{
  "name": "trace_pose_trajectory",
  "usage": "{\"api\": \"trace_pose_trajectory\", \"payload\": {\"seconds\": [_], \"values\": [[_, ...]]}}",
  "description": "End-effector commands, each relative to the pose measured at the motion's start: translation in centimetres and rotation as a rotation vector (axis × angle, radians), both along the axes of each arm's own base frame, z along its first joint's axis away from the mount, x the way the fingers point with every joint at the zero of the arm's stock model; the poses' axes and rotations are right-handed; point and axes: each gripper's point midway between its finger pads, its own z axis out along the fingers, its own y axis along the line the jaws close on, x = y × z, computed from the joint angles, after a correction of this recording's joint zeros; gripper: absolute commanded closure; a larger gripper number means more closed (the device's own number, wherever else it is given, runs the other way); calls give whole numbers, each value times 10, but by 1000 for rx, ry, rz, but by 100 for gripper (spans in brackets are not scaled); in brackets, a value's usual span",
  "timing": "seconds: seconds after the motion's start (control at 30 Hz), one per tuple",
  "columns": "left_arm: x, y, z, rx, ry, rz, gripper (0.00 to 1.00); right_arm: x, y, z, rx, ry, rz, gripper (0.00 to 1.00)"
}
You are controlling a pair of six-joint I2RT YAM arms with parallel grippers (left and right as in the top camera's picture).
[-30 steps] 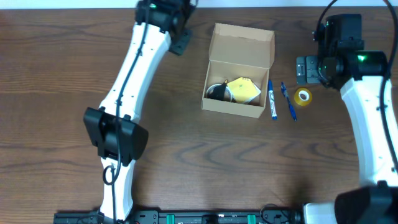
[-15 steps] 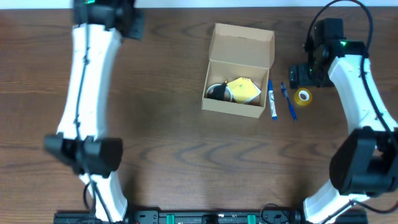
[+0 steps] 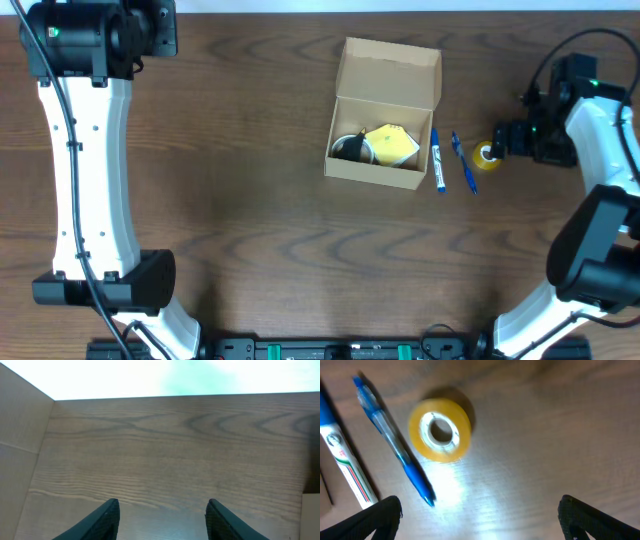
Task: Pack container
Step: 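Move the right gripper down over the yellow clear tape roll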
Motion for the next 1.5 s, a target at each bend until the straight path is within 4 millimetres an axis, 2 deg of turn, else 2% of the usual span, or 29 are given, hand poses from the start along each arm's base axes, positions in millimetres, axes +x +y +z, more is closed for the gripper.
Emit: {"api": "trace_pose_trajectory", "payload": {"seconds": [0.0, 0.17, 0.4, 0.63, 0.93, 1.1, 1.33, 1.47], "values": [[-3, 3, 11, -5, -30, 16, 44, -6, -4, -3, 25, 13, 5, 1], [-5, 3, 9, -6, -20, 15, 44, -8, -9, -4, 25, 16, -8, 1], [-7, 2, 8, -9, -14, 12, 44, 0, -11, -7, 16, -18, -16, 1], [-7, 2, 9, -9, -16, 12, 44, 6, -13, -24, 4, -63, -30, 4], [-6, -3, 8, -29, -15, -8, 44, 19, -15, -22, -8, -119, -49, 6], [-6, -4, 8, -34, -14, -12, 44, 27, -10, -23, -11, -137, -39, 6], [-6, -4, 8, -33, -14, -12, 44, 20, 0, -57, 10, -44, -21, 7], [-6, -4, 8, -33, -15, -12, 44, 18, 0, -67, -10, -13, -13, 8]]}}
